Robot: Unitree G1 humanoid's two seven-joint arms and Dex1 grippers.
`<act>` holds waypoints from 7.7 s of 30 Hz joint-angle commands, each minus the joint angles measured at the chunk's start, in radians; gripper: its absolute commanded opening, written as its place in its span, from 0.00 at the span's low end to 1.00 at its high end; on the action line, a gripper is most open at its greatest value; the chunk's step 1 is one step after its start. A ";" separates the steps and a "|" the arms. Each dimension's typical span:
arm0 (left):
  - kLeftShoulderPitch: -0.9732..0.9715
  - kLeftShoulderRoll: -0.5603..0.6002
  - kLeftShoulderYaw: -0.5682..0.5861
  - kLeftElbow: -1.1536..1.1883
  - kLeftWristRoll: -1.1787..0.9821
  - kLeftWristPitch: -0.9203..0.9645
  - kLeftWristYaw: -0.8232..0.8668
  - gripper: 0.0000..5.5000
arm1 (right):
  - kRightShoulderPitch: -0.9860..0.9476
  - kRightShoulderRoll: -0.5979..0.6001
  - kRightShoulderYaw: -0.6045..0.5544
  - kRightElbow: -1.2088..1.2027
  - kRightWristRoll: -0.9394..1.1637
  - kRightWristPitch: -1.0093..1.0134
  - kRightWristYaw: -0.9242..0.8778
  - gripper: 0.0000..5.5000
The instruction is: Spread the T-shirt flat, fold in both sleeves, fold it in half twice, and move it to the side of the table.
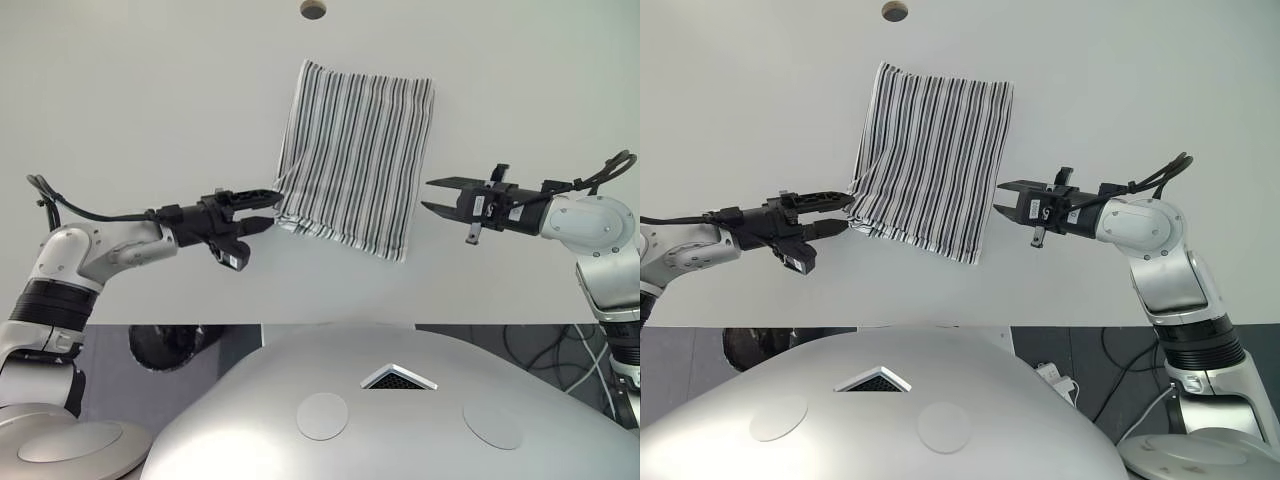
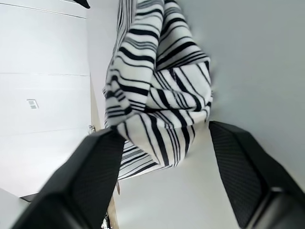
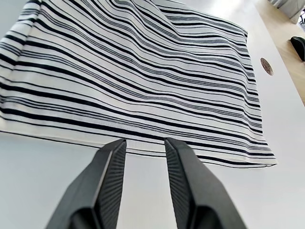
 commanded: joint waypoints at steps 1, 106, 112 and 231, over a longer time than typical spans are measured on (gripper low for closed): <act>0.000 0.031 -0.010 0.012 -0.007 0.011 -0.038 0.58 | -0.012 -0.010 -0.003 0.005 -0.007 -0.010 -0.002 0.27; 0.084 -0.061 -0.021 -0.189 -0.344 0.226 -0.315 0.03 | 0.067 -0.013 0.377 0.084 -0.503 -0.255 -0.082 0.14; 0.112 -0.067 -0.024 -0.238 -0.392 0.245 -0.331 0.03 | 0.049 0.006 0.346 0.060 -0.440 -0.240 -0.108 0.02; -0.084 -0.547 0.344 0.016 -0.521 0.377 0.243 0.66 | -0.785 0.224 -0.507 1.477 0.210 -0.527 -0.843 0.37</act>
